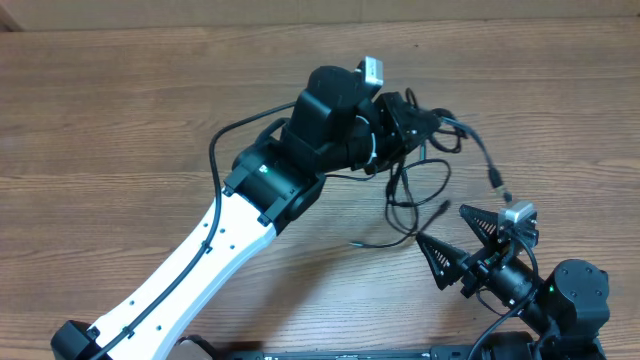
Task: Untangle cables
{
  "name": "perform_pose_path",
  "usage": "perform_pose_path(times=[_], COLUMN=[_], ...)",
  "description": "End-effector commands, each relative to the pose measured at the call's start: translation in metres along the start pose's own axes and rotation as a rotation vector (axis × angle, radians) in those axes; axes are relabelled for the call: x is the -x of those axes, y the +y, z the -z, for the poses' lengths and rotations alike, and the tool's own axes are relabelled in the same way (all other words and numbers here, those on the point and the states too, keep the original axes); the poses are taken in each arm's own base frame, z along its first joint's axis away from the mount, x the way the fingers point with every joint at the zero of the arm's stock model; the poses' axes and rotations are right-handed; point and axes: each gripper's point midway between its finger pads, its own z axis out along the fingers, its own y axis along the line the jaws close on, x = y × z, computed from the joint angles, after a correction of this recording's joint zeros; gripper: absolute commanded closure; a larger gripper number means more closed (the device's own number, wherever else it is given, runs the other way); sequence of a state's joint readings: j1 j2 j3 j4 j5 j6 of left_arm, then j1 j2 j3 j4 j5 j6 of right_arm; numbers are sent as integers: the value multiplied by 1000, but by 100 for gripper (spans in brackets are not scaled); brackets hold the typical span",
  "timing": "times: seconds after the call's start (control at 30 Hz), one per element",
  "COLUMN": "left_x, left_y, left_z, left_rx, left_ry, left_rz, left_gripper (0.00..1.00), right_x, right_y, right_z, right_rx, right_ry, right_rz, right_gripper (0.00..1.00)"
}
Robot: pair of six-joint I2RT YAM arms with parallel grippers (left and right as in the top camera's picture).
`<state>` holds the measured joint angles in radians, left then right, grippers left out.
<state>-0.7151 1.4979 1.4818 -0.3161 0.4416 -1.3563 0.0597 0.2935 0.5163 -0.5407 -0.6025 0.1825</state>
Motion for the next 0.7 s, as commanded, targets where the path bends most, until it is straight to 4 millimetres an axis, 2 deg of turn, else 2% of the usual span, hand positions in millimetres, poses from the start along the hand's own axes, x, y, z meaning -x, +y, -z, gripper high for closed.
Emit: perform_pose_path(times=[0.0, 0.33, 0.53, 0.57, 0.6, 0.67], left_x=[-17, -71, -89, -89, -90, -90], left_y=[-25, -46, -56, -57, -58, -59], left_z=[3, -8, -11, -12, -12, -12], left_rx=[-59, -112, -140, -141, -145, -150], left_ry=[23, 129, 131, 127, 123, 117], left_rz=[52, 99, 102, 101, 99, 98], left_gripper=[96, 96, 96, 96, 96, 96], right_x=[4, 4, 5, 5, 5, 5], right_y=[3, 1, 2, 2, 2, 2], right_z=[1, 1, 1, 1, 1, 1], right_rx=[13, 1, 3, 3, 3, 3], right_ry=[-9, -11, -16, -16, -16, -16], right_rz=[17, 17, 20, 20, 20, 20], right_gripper=[0, 0, 1, 6, 21, 44])
